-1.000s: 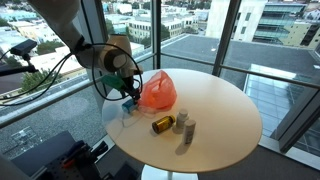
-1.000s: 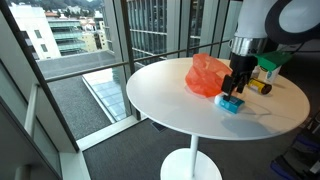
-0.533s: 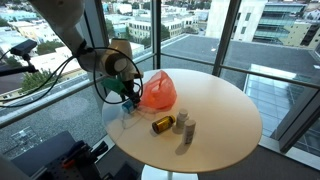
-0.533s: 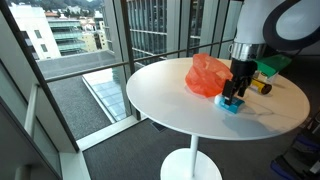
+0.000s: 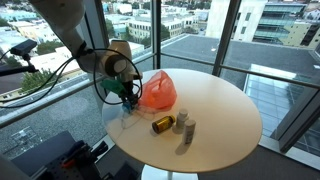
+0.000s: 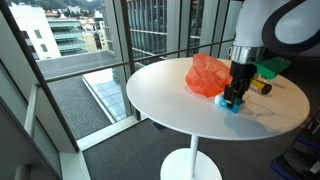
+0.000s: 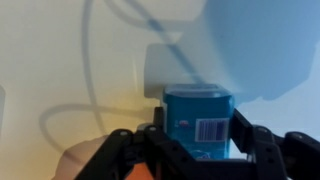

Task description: Put the blue box in the plastic

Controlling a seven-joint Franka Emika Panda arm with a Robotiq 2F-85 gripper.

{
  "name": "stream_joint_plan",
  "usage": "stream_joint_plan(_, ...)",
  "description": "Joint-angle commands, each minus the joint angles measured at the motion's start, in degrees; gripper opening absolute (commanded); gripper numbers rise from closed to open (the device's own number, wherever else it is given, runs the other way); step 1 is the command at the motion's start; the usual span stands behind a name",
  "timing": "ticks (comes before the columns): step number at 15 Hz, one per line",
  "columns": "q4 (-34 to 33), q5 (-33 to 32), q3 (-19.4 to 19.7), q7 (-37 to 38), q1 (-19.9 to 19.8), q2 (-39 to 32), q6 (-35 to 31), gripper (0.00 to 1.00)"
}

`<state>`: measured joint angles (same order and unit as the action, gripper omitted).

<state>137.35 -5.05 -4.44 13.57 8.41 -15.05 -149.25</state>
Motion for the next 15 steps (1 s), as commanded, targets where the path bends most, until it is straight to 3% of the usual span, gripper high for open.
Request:
stream_joint_plan(1, 0.0, 0.4, 0.1, 0.3, 0.8, 1.3, 1.6, 0.39)
stream_joint_plan(8, 1.2, 4.8, -2.6, -1.1, 0.6, 7.4, 9.9, 0.39)
stream_joint_plan(15, -1.3, 3.8, -2.0, 1.0, 0.0, 11.9, 11.8, 0.39)
